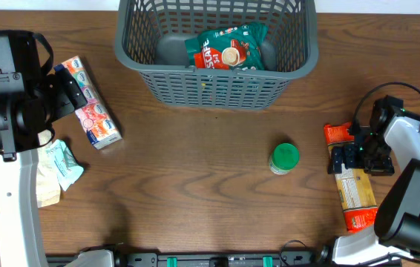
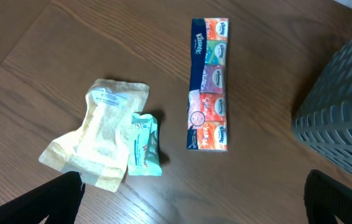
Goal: Pack container
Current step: 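Grasp the orange-labelled spaghetti pack with the right gripper and lift, then lower the spaghetti pack into the basket and open the right gripper, then retract the right arm to the upper right corner, then grasp the pocket tissue strip with the left gripper, then lift the tissue strip and drop it into the basket, then move the left gripper back to the wrapped pouches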
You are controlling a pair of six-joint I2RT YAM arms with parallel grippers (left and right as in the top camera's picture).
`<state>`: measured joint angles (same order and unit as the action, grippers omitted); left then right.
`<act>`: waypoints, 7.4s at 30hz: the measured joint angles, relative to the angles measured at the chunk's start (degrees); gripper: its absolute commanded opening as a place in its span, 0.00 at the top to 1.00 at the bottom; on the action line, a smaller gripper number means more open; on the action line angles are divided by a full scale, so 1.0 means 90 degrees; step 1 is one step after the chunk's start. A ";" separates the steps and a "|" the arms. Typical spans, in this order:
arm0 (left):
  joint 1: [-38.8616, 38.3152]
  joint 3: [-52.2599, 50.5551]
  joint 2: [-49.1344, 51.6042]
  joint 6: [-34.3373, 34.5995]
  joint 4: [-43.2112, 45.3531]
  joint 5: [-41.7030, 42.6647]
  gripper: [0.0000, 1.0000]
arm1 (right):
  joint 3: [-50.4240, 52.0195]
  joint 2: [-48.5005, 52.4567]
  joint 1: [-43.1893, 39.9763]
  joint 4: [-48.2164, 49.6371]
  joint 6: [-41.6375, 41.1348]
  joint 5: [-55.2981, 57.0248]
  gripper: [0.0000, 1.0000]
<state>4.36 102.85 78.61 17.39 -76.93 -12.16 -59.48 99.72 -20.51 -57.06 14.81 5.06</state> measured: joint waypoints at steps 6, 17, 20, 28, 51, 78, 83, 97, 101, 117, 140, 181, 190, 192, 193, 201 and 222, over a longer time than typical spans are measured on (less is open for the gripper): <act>0.0000 0.0000 0.0000 0.0000 -0.0002 -0.0007 0.01 | 0.0000 0.0291 -0.0005 0.0294 0.0104 0.0012 0.12; 0.0000 0.0000 0.0000 0.0000 -0.0002 -0.0024 0.01 | 0.0000 0.0330 -0.0005 0.0340 0.0236 0.0039 0.64; 0.0000 0.0000 0.0000 0.0002 0.0000 -0.0027 0.01 | -0.0032 0.0316 -0.0005 0.0299 0.0262 0.0049 0.99; 0.0000 -0.0002 0.0000 0.0000 0.0000 -0.0024 0.01 | -0.0177 0.0199 -0.0002 0.0197 0.0005 -0.0046 0.99; 0.0000 -0.0007 -0.0002 0.0000 0.0000 -0.0027 0.01 | -0.8607 0.0386 0.2650 -0.0704 0.0840 -0.1360 0.99; 0.0000 -0.0007 -0.0002 0.0000 -0.0325 -0.0027 0.01 | -0.8631 0.3772 0.4527 -0.0321 0.4588 -0.2047 0.64; 0.0000 -0.0007 -0.0002 0.0002 -0.0376 -0.0027 0.01 | -0.8677 0.3572 0.4554 -0.0192 0.4323 -0.2242 0.01; 0.0000 -0.0007 -0.0002 0.0010 -0.0369 -0.0024 0.01 | -0.9090 0.0704 0.3303 0.0488 0.1287 -0.1921 0.01; 0.0000 -0.0007 0.0005 0.0274 -0.0080 -0.0019 0.01 | -0.9262 0.0083 0.1855 -0.0648 -0.0151 -0.1484 0.01; 0.0736 -0.0015 0.3417 0.1047 0.1241 0.1377 0.02 | -0.7793 0.1168 0.0459 -0.2868 -0.1530 -0.1319 0.01; 0.0896 -0.0010 0.5875 -0.0136 0.1719 0.1851 0.77 | -0.6853 0.1168 0.0459 -0.2293 -0.1525 -0.1319 0.01; -0.2752 0.0685 0.1326 -0.8675 0.4772 0.2844 0.95 | -0.6853 0.1168 0.0459 -0.2463 -0.1341 -0.1375 0.01; -0.2793 0.0680 0.3184 -0.9775 0.5666 0.2803 0.94 | -0.6853 0.1168 0.0459 -0.2589 -0.1341 -0.1399 0.01; -0.2793 0.0680 0.3585 -0.9828 0.5819 0.2759 0.94 | -0.6853 0.1168 0.0459 -0.2594 -0.1341 -0.1399 0.01; -0.2793 0.0680 0.3752 -0.9862 0.5855 0.2722 0.94 | -0.6853 0.1168 0.0459 -0.2594 -0.1341 -0.1399 0.01; -0.2793 0.0619 0.4772 -0.9918 0.5520 0.2140 0.83 | -0.6853 0.1168 0.0459 -0.2606 -0.1287 -0.1401 0.01; -0.2897 0.0619 0.2494 -0.9173 0.5183 0.1443 0.02 | -0.6851 0.1166 0.0459 -0.2611 -0.1037 -0.1418 0.01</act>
<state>-21.71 108.42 101.06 -65.17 -30.28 0.82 -121.14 110.21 -16.38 -80.55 5.48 -7.70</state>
